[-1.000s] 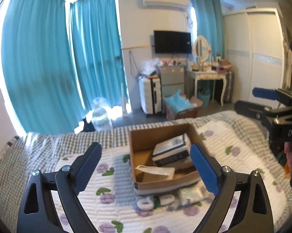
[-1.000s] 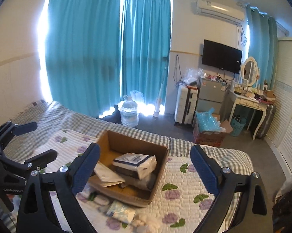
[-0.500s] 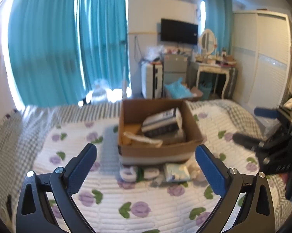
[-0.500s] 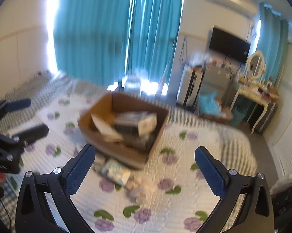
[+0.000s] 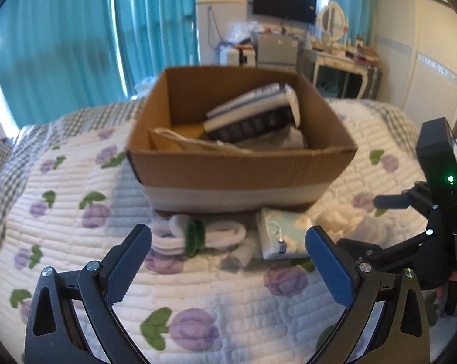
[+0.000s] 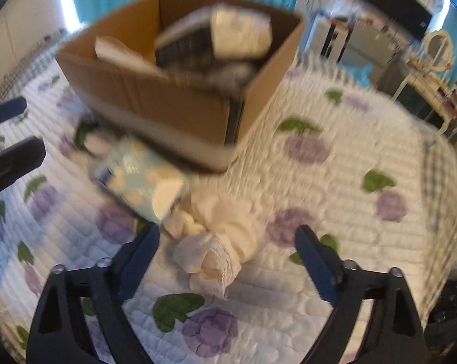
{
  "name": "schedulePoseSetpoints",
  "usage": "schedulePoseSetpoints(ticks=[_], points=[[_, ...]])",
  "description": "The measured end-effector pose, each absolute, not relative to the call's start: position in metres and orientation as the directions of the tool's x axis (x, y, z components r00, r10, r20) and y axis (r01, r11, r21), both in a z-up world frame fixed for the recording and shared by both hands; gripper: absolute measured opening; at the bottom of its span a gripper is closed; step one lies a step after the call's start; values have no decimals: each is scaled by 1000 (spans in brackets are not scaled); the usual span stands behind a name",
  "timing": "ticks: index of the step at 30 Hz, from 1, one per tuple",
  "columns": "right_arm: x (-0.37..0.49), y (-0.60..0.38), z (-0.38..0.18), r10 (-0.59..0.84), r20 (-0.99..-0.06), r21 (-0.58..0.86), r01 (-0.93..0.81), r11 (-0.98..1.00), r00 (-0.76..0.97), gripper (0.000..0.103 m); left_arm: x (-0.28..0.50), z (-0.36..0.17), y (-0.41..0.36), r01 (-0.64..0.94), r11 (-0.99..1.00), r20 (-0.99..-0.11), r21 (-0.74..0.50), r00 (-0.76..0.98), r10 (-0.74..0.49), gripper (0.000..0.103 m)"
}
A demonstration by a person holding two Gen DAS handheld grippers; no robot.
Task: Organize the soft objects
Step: 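Grasp the white lace cloth with the right gripper, then grasp the blue floral tissue pack with the left gripper while the right gripper holds the lace cloth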
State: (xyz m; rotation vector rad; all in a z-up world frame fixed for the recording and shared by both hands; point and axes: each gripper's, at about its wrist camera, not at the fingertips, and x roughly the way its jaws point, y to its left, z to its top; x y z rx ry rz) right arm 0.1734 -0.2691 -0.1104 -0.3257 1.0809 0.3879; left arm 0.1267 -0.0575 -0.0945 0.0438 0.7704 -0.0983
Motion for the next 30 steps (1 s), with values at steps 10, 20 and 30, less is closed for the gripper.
schedulePoseSetpoints(ticks=[10, 20, 30], points=[[176, -288, -108, 180, -888, -36, -455, 890, 422, 25, 135, -119, -88, 167, 986, -735, 22, 671, -97, 103], [176, -327, -85, 167, -847, -46, -382, 923, 505, 24, 149, -140, -125, 194, 977, -746, 90, 663, -63, 102], [178, -325, -98, 196, -859, 0, -383, 924, 472, 24, 164, -169, -136, 178, 960, -750, 216, 659, 47, 90]])
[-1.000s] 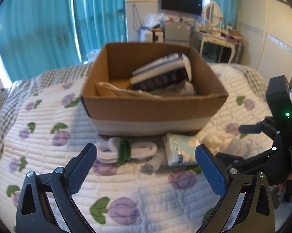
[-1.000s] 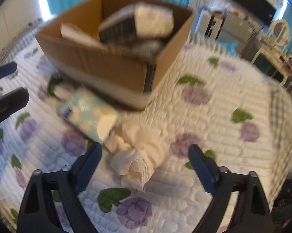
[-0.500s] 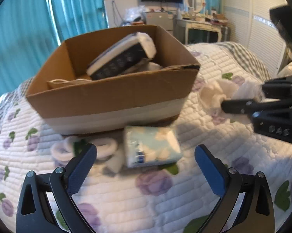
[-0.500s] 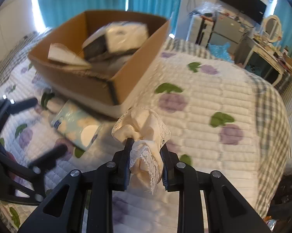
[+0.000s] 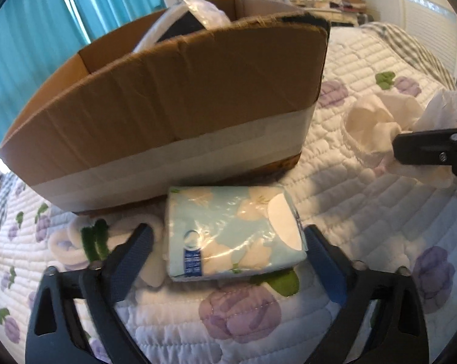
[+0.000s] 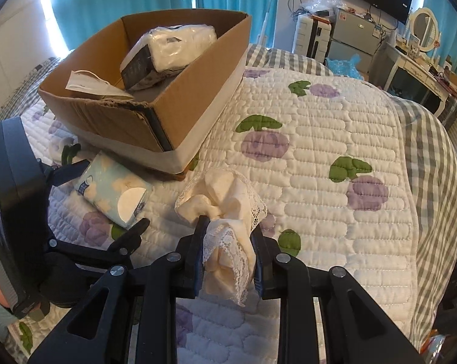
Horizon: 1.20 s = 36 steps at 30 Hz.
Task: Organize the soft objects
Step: 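Grasp the blue floral tissue pack with the left gripper while the right gripper holds the lace cloth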
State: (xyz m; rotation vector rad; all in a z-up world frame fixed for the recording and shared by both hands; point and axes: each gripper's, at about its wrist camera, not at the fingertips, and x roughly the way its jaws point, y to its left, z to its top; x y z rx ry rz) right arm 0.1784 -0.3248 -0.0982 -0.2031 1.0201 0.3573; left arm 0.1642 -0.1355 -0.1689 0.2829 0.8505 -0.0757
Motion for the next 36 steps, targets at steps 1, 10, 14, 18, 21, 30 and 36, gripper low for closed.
schedulePoseSetpoints(ticks=[1, 10, 14, 18, 21, 30, 36], points=[[178, -324, -98, 196, -859, 0, -383, 924, 473, 24, 164, -167, -135, 177, 960, -748, 216, 663, 46, 88], [167, -324, -77, 191, -843, -15, -376, 927, 503, 24, 146, -136, -104, 205, 973, -760, 104, 648, -55, 73], [156, -320, -54, 187, -826, -33, -376, 926, 531, 24, 132, -113, -94, 221, 973, -739, 63, 666, -103, 73], [142, -316, -28, 179, -805, -58, -376, 925, 565, 24, 117, -85, -76, 220, 975, -716, 11, 683, -146, 73], [130, -311, -7, 176, -788, -77, -377, 923, 591, 24, 105, -60, -62, 226, 974, -691, -16, 701, -174, 73], [106, -290, 49, 192, -739, -100, -387, 917, 646, 24, 99, 2, -55, 231, 972, -606, -51, 766, -214, 73], [101, -267, 77, 221, -708, -103, -408, 907, 670, 24, 96, 30, -37, 235, 971, -563, -46, 797, -220, 73]])
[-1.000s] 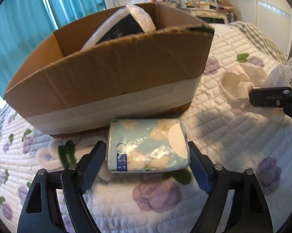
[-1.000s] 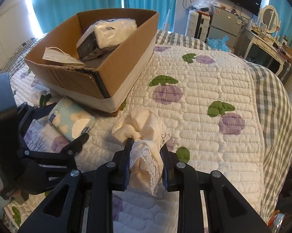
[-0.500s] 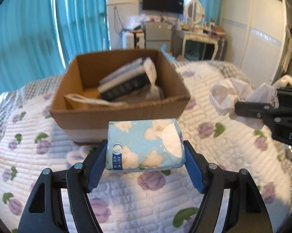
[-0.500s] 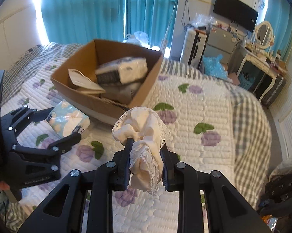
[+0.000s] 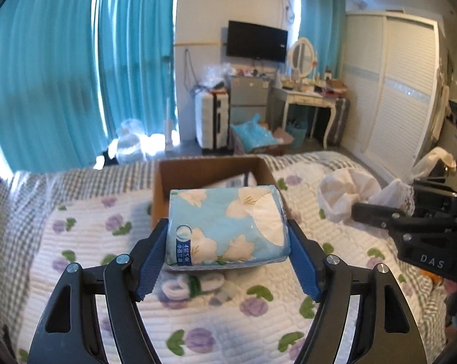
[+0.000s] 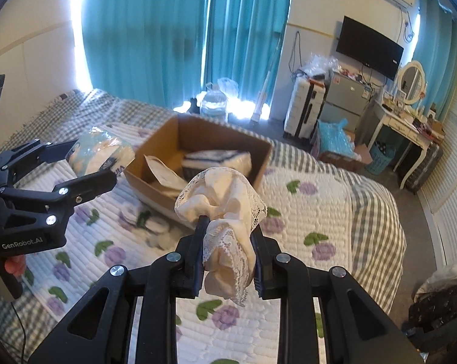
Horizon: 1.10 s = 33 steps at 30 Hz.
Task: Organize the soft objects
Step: 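Grasp the blue floral tissue pack with the left gripper while the right gripper holds the lace cloth, then drop lace cloth and tissue pack into the cardboard box, opening both grippers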
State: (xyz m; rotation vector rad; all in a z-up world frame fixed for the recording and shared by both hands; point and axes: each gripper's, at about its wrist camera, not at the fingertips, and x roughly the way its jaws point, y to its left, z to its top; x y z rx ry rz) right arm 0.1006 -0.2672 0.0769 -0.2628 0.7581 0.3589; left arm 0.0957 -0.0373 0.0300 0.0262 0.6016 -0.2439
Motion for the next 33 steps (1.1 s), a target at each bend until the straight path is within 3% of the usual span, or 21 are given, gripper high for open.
schedulePoseSetpoints(ticks=[13, 26, 28, 30, 33], points=[[166, -212, 86, 284, -678, -67, -441, 895, 678, 24, 163, 33, -7, 187, 982, -551, 26, 822, -142, 73], [254, -194, -37, 281, -831, 20, -479, 877, 480, 25, 223, -34, -3, 208, 978, -620, 11, 769, -156, 73], [257, -200, -40, 304, -822, 45, -476, 879, 483, 30, 226, -39, -6, 224, 974, -627, 12, 761, -167, 73], [257, -206, -35, 340, -799, 84, -468, 880, 497, 53, 227, -41, -10, 241, 970, -629, 37, 760, -165, 75], [251, -217, -19, 328, -762, 58, -446, 893, 559, 65, 228, -42, -14, 252, 966, -631, 62, 760, -158, 75]])
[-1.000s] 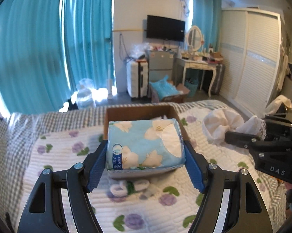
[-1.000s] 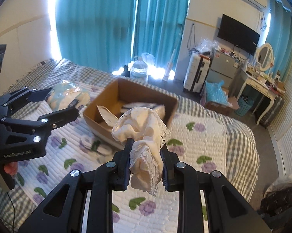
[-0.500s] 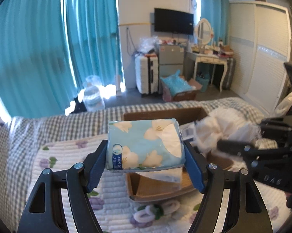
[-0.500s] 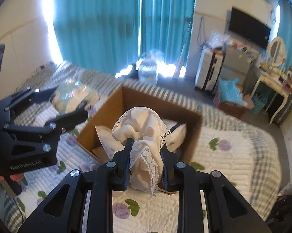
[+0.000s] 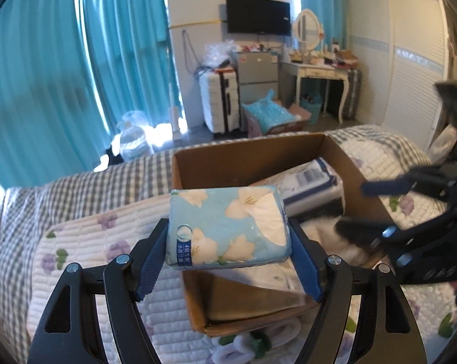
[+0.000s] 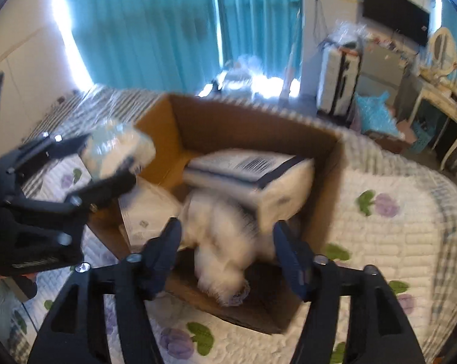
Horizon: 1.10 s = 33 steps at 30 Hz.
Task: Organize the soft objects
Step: 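Drop lace cloth and tissue pack into the cardboard box, opening both grippers, then grasp the small white plastic piece with the right gripper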
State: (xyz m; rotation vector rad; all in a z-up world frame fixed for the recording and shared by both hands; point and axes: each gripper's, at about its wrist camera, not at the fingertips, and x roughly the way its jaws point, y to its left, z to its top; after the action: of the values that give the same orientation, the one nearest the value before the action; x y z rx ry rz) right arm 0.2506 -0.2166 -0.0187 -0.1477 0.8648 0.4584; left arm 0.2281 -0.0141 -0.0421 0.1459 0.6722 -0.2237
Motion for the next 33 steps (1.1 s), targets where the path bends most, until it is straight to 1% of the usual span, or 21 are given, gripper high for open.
schedulePoseSetpoints(ticks=[1, 3, 4, 8, 9, 14, 19, 22, 23, 24, 28, 33], points=[[248, -220, -12, 319, -752, 47, -437, 898, 577, 65, 228, -41, -15, 254, 965, -633, 60, 758, -160, 76], [241, -227, 2, 301, -732, 30, -412, 910, 611, 71, 228, -38, -18, 259, 964, -645, 62, 747, -159, 76], [238, -231, 7, 296, -725, 27, -404, 914, 622, 72, 226, -35, -20, 260, 963, -647, 67, 746, -157, 78], [218, -247, 29, 268, -698, 1, -374, 927, 664, 79, 215, -22, -24, 244, 965, -620, 97, 773, -133, 93], [214, -247, 33, 264, -695, -2, -370, 929, 669, 80, 210, -17, -26, 241, 965, -609, 104, 782, -130, 95], [186, -250, 46, 242, -691, -17, -350, 937, 681, 81, 189, 6, -24, 222, 970, -578, 104, 807, -122, 95], [156, -257, 64, 213, -687, -42, -331, 943, 695, 82, 160, 24, -18, 211, 969, -549, 131, 829, -106, 95], [137, -254, 72, 208, -679, -49, -325, 944, 704, 82, 139, 35, -7, 196, 974, -525, 118, 845, -106, 96], [132, -252, 73, 208, -678, -48, -325, 945, 705, 83, 133, 36, -5, 194, 974, -518, 113, 848, -109, 97], [126, -248, 73, 208, -679, -48, -325, 945, 704, 83, 127, 37, -2, 191, 975, -515, 109, 850, -109, 103], [116, -232, 62, 217, -685, -38, -331, 943, 696, 87, 107, 29, 10, 172, 979, -501, 106, 860, -97, 103], [123, -203, 22, 216, -730, -26, -342, 939, 648, 87, 107, -3, 29, 134, 988, -545, 72, 835, -74, 103]])
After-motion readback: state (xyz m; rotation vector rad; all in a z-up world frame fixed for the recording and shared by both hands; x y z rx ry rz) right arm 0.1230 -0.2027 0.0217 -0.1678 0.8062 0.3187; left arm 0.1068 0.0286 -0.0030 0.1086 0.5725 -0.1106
